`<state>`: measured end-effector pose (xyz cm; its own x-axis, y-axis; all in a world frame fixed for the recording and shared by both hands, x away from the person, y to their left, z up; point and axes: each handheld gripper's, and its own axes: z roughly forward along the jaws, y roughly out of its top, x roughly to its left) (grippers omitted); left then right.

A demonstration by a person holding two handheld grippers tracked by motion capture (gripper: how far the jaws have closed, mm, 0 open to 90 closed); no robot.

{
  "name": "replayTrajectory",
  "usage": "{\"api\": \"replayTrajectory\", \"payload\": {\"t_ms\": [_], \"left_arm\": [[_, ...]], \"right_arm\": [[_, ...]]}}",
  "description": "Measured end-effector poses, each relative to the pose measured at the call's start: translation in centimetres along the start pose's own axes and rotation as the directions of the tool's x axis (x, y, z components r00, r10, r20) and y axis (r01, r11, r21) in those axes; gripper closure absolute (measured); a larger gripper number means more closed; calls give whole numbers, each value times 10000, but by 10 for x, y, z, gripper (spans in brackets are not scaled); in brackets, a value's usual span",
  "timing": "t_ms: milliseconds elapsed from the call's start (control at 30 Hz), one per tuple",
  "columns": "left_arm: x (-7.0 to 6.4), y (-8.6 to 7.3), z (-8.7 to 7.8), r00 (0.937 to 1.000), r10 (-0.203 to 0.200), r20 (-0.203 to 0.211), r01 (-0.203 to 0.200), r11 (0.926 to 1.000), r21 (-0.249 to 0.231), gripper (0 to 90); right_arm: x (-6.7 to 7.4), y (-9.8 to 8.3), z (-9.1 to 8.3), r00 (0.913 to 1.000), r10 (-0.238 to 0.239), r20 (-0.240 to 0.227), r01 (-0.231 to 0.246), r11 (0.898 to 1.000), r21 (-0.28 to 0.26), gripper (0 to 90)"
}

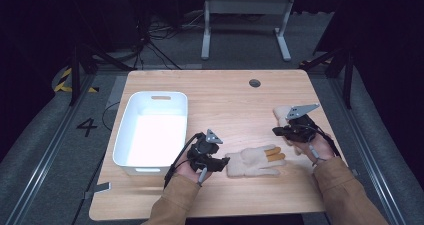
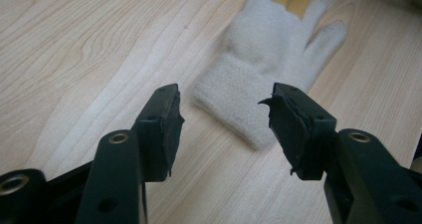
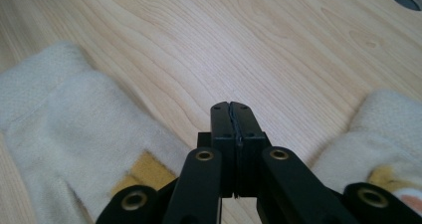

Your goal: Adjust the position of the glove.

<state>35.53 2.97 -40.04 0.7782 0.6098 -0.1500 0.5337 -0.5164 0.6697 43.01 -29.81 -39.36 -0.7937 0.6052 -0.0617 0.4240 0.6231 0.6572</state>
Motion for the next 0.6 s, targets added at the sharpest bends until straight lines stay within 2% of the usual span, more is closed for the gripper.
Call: {"api": "replayTrajectory", "payload": {"t_ms": [167, 300, 367, 400, 600], "left_arm": [[-1, 0, 0, 10000, 22, 40, -22, 10000, -68, 453], [-2, 0, 0, 10000, 29, 80, -28, 10000, -50, 445], [-2, 0, 0, 10000, 47, 80, -46, 10000, -43, 441], [-3, 1, 0, 9999, 83, 89, -82, 10000, -25, 439], [-4, 1, 3, 9998, 168, 69, -168, 9998, 93, 426]], "right_arm": [[2, 0, 11, 9999, 161, 32, -161, 9994, 293, 900], [8, -1, 25, 9998, 215, 24, -216, 9968, 772, 900], [9, -1, 29, 9999, 97, 32, -100, 9959, 898, 900], [12, -1, 37, 10000, -25, 12, 24, 9931, 1172, 900], [11, -6, 45, 10000, -57, 0, 56, 9902, 1396, 900]]}}
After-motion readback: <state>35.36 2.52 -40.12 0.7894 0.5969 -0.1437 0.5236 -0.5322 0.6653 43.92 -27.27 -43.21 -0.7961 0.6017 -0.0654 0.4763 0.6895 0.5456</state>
